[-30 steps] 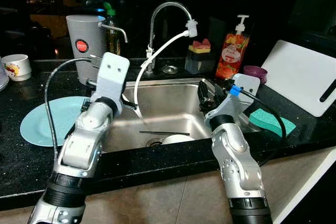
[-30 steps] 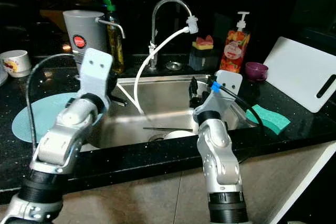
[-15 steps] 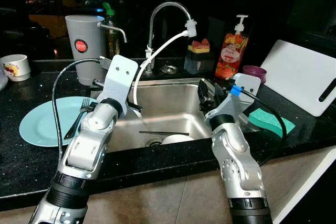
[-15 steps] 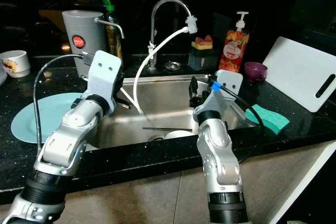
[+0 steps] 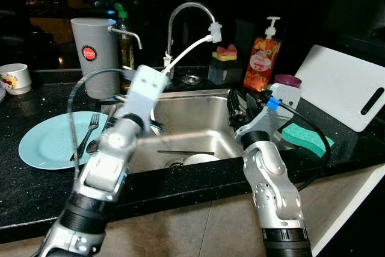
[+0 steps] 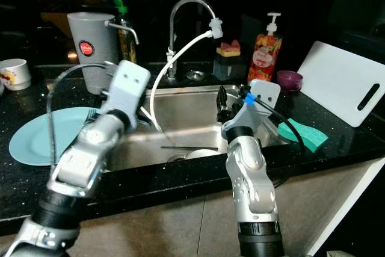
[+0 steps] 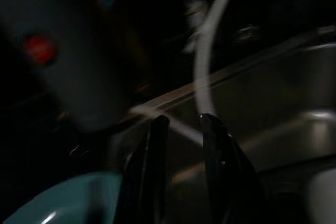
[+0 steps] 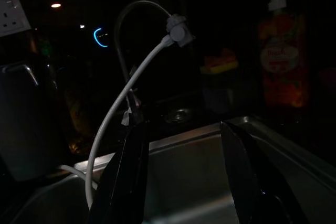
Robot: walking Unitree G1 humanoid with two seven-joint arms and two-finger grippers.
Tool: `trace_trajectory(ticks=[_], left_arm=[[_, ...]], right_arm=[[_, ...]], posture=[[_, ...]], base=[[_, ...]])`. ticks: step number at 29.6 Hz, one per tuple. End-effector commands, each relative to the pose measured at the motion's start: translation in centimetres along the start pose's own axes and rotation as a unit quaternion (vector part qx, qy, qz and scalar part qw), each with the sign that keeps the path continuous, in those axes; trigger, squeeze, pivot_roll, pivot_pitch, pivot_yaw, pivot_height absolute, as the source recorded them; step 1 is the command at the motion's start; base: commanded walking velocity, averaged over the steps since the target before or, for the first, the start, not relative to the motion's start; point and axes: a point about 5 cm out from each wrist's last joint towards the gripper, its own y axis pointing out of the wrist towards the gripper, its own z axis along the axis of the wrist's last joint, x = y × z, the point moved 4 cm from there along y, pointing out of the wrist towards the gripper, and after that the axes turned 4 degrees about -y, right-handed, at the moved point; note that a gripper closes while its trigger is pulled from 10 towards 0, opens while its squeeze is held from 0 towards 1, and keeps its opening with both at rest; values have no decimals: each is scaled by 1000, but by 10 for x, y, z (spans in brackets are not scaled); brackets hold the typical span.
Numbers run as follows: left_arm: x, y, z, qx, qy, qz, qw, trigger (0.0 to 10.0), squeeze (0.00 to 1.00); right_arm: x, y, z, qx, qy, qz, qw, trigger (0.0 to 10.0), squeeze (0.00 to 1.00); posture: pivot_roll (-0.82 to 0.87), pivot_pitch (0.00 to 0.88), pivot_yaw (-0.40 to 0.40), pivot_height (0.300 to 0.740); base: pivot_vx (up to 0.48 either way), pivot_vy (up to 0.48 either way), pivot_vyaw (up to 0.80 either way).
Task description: Kitchen organization
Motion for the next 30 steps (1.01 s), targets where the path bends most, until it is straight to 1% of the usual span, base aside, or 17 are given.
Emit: trace_trajectory(ticks=[1, 3, 4, 7, 9, 12, 13, 14, 16, 18, 19, 21, 22, 25, 26, 30], left_arm=[[-18, 4, -5, -19, 4, 35, 999, 10000, 1000], [-32, 6, -11, -40, -11, 54, 998, 10000, 1000], [-32, 6, -11, -40, -11, 54, 998, 10000, 1000], [-49, 6, -22, -75, -31, 76, 994, 10000, 1000], [-58, 5, -31, -97, -37, 87, 991, 10000, 1000], [-65, 4, -42, -126, -47, 95, 986, 10000, 1000], [-68, 3, -45, -132, -51, 102, 985, 10000, 0], [-68, 3, -45, -132, -51, 102, 985, 10000, 0], [-72, 1, -53, -149, -64, 110, 981, 10000, 0], [-76, -1, -61, -168, -70, 118, 976, 10000, 0], [-76, -1, -61, -168, -70, 118, 976, 10000, 0], [-78, -3, -71, -187, -79, 124, 971, 10000, 0], [-78, -3, -71, -187, -79, 124, 971, 10000, 0], [-78, -5, -88, -219, -105, 126, 962, 10000, 0], [-78, -5, -88, -219, -105, 126, 962, 10000, 0], [-73, -4, -104, -248, -146, 104, 952, 10000, 0]], right_arm=[[2, -1, 3, 7, -1, -5, 1000, 10000, 0], [2, -1, 3, 6, -1, -4, 1000, 10000, 0], [2, -1, 3, 6, -1, -4, 1000, 10000, 0], [2, -1, 2, 5, -1, -3, 1000, 10000, 0], [1, -1, 1, 4, 0, -3, 1000, 10000, 0], [1, 0, 1, 4, 0, -2, 1000, 10000, 0], [1, 0, 1, 4, 0, -2, 1000, 10000, 0], [1, 0, 1, 4, 0, -2, 1000, 10000, 0], [1, -1, 1, 4, 0, -3, 1000, 10000, 0], [1, -1, 1, 3, 0, -2, 1000, 10000, 0], [1, -1, 1, 3, 0, -2, 1000, 10000, 0], [1, 0, 1, 3, 0, -1, 1000, 10000, 0], [1, 0, 1, 3, 0, -1, 1000, 10000, 0], [-1, 1, 0, 2, 2, 0, 1000, 10000, 0], [-1, 1, 0, 2, 2, 0, 1000, 10000, 0], [-1, 1, 0, 2, 3, 2, 1000, 10000, 0]], posture=[[104, 41, -73, 740], [109, 42, -75, 740], [109, 42, -75, 740], [112, 41, -76, 740], [112, 41, -76, 740], [112, 40, -76, 740], [112, 40, -76, 740], [112, 40, -76, 740], [115, 41, -80, 740], [115, 41, -80, 740], [115, 41, -80, 740], [116, 43, -84, 740], [116, 43, -84, 740], [116, 43, -84, 740], [116, 43, -84, 740], [120, 43, -90, 740]], base=[[0, 0, 0], [0, 0, 0], [0, 0, 0], [0, 0, 0], [0, 0, 0], [0, 0, 0], [0, 0, 0], [0, 0, 0], [0, 0, 0], [0, 0, 0], [0, 0, 0], [0, 0, 0], [0, 0, 0], [0, 0, 0], [0, 0, 0], [0, 0, 0]])
